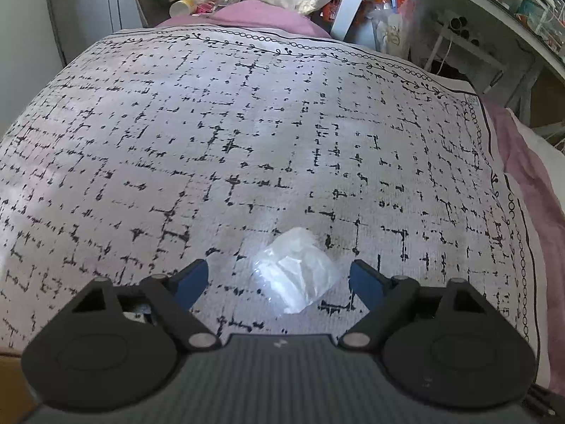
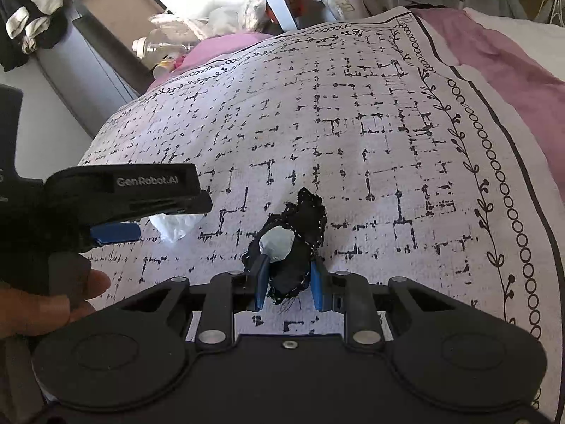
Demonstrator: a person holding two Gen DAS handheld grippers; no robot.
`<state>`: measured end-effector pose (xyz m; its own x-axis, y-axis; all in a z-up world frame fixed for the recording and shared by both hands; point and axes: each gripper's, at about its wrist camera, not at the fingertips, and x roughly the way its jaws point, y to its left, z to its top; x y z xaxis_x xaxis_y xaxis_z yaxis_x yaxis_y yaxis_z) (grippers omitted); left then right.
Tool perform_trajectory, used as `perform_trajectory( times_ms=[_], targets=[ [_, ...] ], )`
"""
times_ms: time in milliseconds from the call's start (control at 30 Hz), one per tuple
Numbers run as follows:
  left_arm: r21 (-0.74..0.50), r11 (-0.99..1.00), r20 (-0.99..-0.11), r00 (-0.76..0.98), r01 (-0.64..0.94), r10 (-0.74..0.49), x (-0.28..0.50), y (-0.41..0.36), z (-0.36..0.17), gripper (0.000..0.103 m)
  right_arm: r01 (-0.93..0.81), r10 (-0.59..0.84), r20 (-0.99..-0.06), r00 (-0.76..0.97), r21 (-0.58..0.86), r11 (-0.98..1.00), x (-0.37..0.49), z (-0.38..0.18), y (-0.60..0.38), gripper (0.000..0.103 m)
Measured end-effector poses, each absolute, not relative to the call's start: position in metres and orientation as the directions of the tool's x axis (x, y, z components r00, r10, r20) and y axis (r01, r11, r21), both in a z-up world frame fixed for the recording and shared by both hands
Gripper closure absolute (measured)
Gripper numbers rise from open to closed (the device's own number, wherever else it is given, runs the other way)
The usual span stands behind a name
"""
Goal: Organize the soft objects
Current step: 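Move the left gripper to the crumpled white plastic bag and close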
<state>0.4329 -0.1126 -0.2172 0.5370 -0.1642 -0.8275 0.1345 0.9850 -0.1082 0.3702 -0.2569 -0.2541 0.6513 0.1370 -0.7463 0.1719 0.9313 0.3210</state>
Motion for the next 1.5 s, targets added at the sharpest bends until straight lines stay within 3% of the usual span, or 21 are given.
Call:
perform_trajectory(
  times_ms=[200, 900, 1500],
  targets=[
    [-0.080, 0.988, -0.825, 0.547, 0.132, -0.140, 0.437, -0.118, -0.220, 0.049, 0.175, 0.136, -0.740, 0.658, 0.326, 0.929, 0.374, -0.255, -0.261, 0.078],
    [-0.106, 0.987, -0.782, 0.603, 0.120, -0.157, 0.381, -0.095, -0.165, 0.050, 0.158, 0.101, -0.689, 0.718, 0.302, 0.940, 0.353, -0.223, -0.258, 0.078],
    [-0.163, 0.985, -0.720, 0.674, 0.064, -0.163, 0.316, -0.026, -0.095, 0.050, -0.029, 0.198, -0.641, 0.741, 0.264, 0.964, 0.322, -0.153, -0.207, 0.078]
  ],
)
